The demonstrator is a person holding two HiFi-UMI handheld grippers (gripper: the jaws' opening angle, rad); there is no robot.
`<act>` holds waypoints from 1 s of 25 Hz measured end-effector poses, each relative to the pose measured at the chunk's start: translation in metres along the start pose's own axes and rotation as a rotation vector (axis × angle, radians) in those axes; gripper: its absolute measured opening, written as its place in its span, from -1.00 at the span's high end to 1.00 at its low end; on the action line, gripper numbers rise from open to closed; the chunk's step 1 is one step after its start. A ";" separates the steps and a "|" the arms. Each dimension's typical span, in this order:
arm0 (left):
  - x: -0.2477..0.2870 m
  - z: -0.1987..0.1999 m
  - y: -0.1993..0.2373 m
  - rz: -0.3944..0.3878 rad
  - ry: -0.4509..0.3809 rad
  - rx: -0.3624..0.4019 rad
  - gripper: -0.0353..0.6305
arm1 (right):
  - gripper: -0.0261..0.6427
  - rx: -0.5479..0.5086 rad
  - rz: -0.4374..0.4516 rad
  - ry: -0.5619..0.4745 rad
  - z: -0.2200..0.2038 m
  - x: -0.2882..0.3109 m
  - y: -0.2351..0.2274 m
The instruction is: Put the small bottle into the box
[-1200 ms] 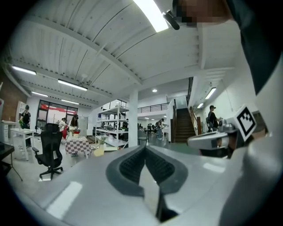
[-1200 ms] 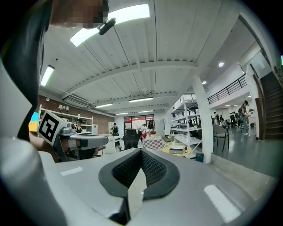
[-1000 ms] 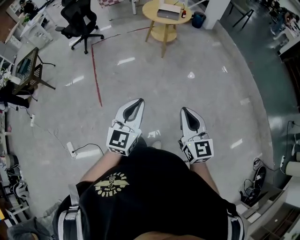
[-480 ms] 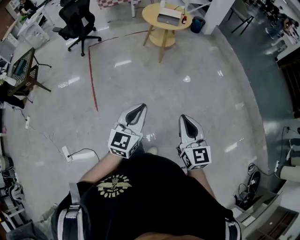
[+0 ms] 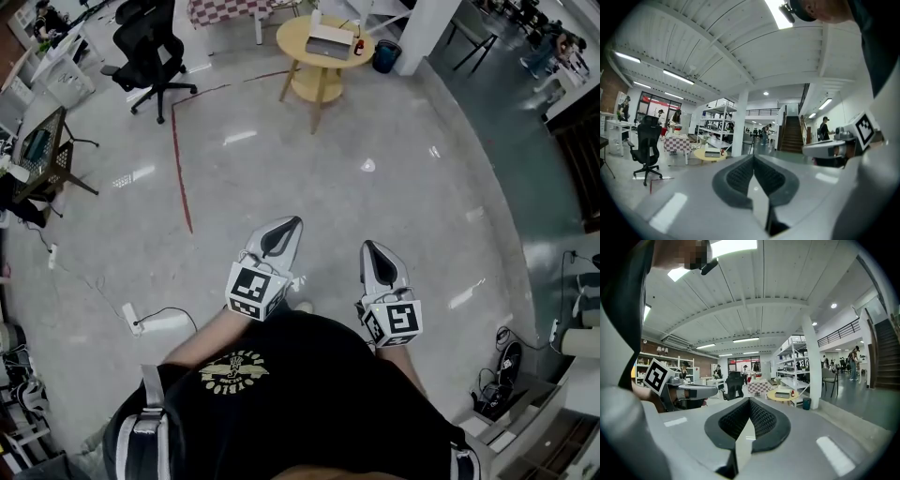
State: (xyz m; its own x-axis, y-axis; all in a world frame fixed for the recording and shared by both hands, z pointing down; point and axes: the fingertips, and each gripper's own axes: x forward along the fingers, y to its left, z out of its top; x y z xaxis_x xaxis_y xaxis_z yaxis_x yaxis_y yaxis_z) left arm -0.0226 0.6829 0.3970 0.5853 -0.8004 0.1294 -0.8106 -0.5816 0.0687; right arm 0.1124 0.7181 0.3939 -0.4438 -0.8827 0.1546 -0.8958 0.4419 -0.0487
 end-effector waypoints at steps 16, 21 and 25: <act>0.022 0.008 0.077 0.050 0.007 0.006 0.89 | 0.90 0.019 -0.039 -0.031 0.014 0.063 0.005; 0.041 0.028 0.130 0.039 -0.019 0.016 0.89 | 0.90 0.010 -0.046 -0.053 0.035 0.112 0.016; 0.052 0.045 0.164 0.012 -0.048 0.040 0.89 | 0.90 -0.006 -0.071 -0.073 0.051 0.149 0.023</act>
State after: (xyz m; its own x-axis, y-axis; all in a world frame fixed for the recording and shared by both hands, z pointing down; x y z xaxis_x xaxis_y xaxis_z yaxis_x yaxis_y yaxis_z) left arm -0.1242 0.5395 0.3700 0.5762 -0.8131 0.0826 -0.8169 -0.5761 0.0277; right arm 0.0238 0.5885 0.3652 -0.3796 -0.9212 0.0854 -0.9251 0.3781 -0.0344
